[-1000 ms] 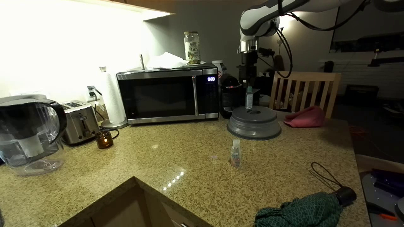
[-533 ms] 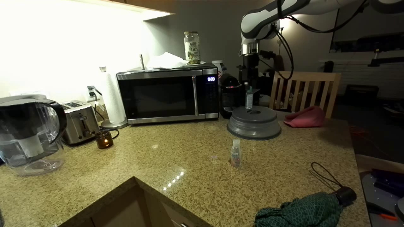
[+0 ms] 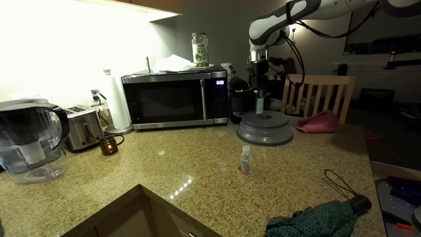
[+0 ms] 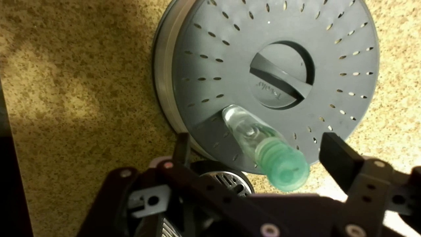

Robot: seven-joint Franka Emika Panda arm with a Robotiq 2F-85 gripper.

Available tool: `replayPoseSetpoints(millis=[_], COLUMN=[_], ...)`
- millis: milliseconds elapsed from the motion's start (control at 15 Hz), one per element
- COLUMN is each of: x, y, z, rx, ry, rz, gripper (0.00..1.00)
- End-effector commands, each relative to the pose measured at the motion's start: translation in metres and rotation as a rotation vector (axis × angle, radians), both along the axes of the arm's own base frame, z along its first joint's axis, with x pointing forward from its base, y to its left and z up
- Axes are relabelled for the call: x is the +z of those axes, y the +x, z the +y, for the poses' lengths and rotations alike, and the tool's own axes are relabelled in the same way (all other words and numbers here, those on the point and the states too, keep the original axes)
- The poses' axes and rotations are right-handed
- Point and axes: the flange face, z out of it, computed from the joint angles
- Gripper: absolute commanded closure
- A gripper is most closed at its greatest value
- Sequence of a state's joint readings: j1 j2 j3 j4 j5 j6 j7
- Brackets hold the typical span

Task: Take the bottle off of the grey thing

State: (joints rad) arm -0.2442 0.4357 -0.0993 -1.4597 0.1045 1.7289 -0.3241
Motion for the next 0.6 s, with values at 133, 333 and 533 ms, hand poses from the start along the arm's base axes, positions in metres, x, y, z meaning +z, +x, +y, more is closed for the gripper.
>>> replayPoseSetpoints(millis=[133, 333, 533], x=[-0.0032, -0.0027, -0.0037], y=[-0.0018, -0.0028, -0.0042], z=[-0.004, -0.0037, -0.0033], rx=[0.007, 0.008, 0.01], ry=[0.029, 0.032, 0.038], rz=[-0.002, -0.006, -0.008], gripper=[0.33, 0.53, 0.73])
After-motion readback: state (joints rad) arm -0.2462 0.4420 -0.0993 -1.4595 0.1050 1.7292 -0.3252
